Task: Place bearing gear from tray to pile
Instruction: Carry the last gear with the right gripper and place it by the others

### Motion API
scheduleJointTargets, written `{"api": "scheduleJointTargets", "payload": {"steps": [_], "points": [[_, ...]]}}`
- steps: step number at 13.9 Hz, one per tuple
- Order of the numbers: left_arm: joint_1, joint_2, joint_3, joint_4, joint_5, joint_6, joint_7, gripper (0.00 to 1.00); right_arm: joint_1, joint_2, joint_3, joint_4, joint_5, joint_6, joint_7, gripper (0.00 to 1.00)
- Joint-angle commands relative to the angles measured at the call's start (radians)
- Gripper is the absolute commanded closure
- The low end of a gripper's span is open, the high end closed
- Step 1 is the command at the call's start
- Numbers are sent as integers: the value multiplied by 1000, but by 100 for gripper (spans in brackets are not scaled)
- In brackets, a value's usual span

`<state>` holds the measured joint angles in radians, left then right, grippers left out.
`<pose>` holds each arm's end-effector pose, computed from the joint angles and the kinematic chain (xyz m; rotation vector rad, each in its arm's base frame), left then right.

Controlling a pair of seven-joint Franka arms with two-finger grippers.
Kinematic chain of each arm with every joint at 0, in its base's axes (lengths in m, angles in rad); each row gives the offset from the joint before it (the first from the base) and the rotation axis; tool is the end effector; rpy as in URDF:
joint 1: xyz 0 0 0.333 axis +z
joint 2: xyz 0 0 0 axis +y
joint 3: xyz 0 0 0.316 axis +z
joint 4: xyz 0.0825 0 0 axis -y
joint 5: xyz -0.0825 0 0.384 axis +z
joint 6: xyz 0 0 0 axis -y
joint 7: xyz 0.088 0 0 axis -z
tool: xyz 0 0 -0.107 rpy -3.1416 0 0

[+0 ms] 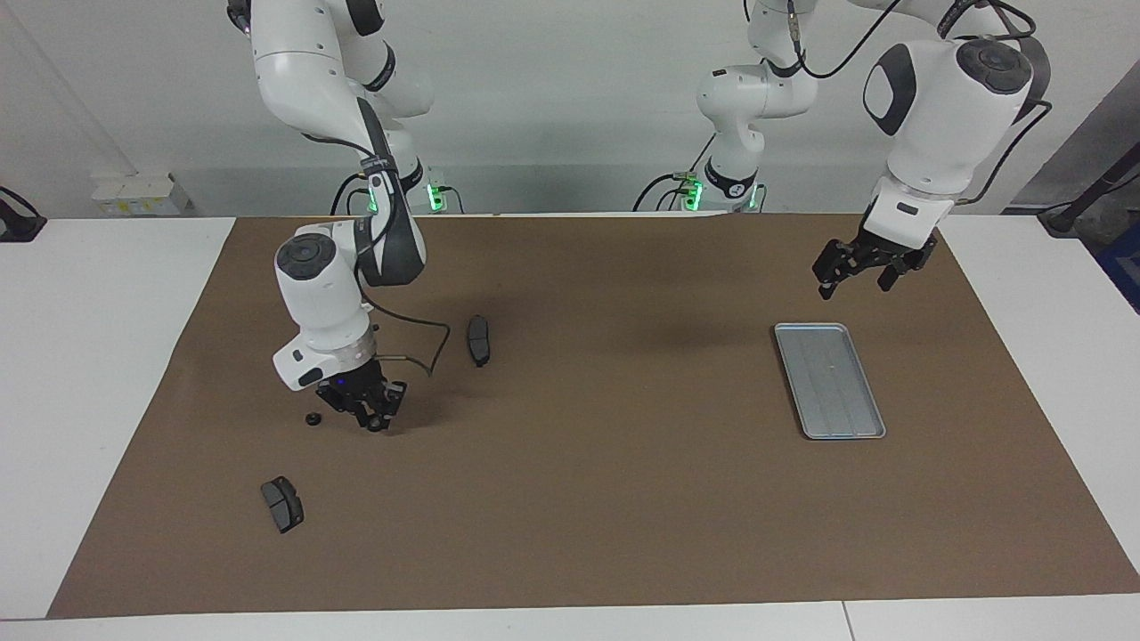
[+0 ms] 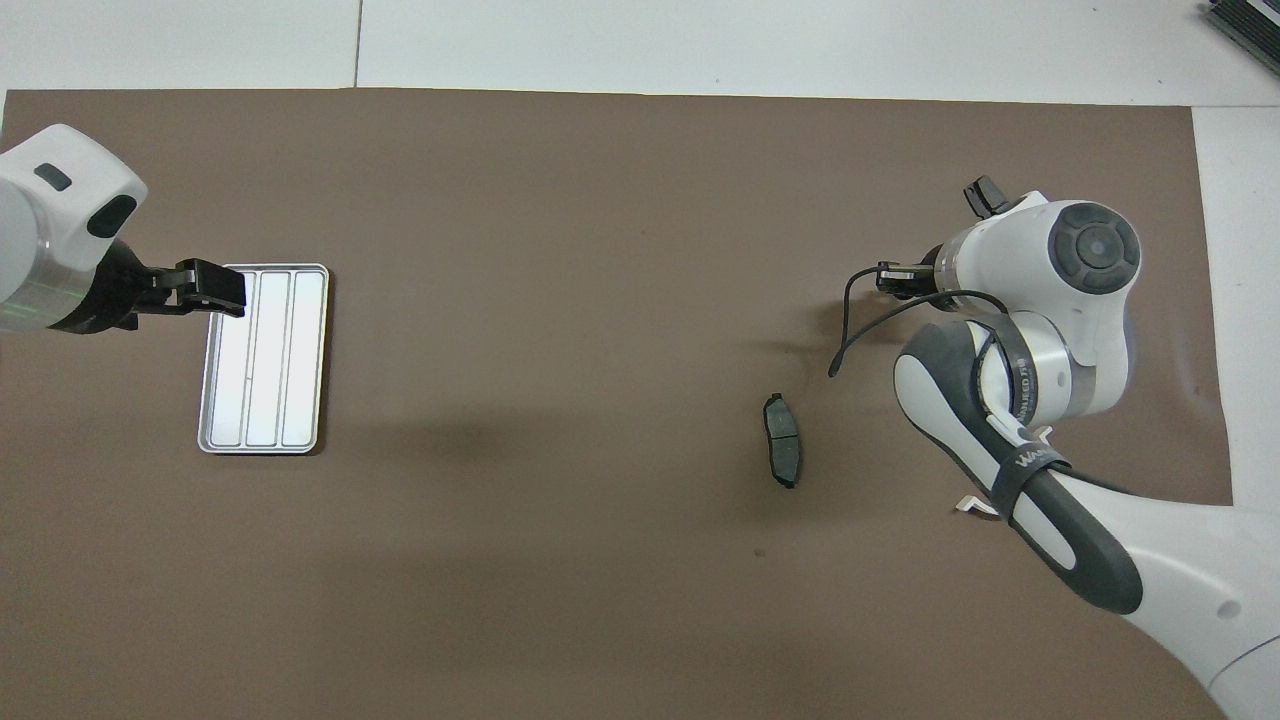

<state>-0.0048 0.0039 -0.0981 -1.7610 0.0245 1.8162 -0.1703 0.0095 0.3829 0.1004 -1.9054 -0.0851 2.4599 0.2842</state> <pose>0.5670 -0.0564 0.5532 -3.1226 -0.0969 -0.0844 0.6397 0.0666 0.3157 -3.1116 0.1922 -0.2739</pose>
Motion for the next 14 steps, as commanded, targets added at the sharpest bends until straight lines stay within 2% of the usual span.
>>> {"api": "scheduleJointTargets", "payload": {"steps": [1,3,6,10,12,14], "points": [[9,-28,-3,-28,-11,2,3,0,-5,28,10,28,25,11,-34,28],[9,-27,-3,-28,-11,2,3,0,3,8,10,31,25,-2,-34,0],[9,-27,-2,-28,-11,2,3,0,4,-96,8,31,24,-90,-30,0],[9,-27,-3,-28,-11,2,3,0,-6,-231,1,69,10,-281,-33,0],[9,-27,-3,-28,-11,2,3,0,-14,-277,-1,120,10,-384,-34,0],[9,-28,-3,-28,-11,2,3,0,-20,-289,2,230,10,-534,-34,0]]}}
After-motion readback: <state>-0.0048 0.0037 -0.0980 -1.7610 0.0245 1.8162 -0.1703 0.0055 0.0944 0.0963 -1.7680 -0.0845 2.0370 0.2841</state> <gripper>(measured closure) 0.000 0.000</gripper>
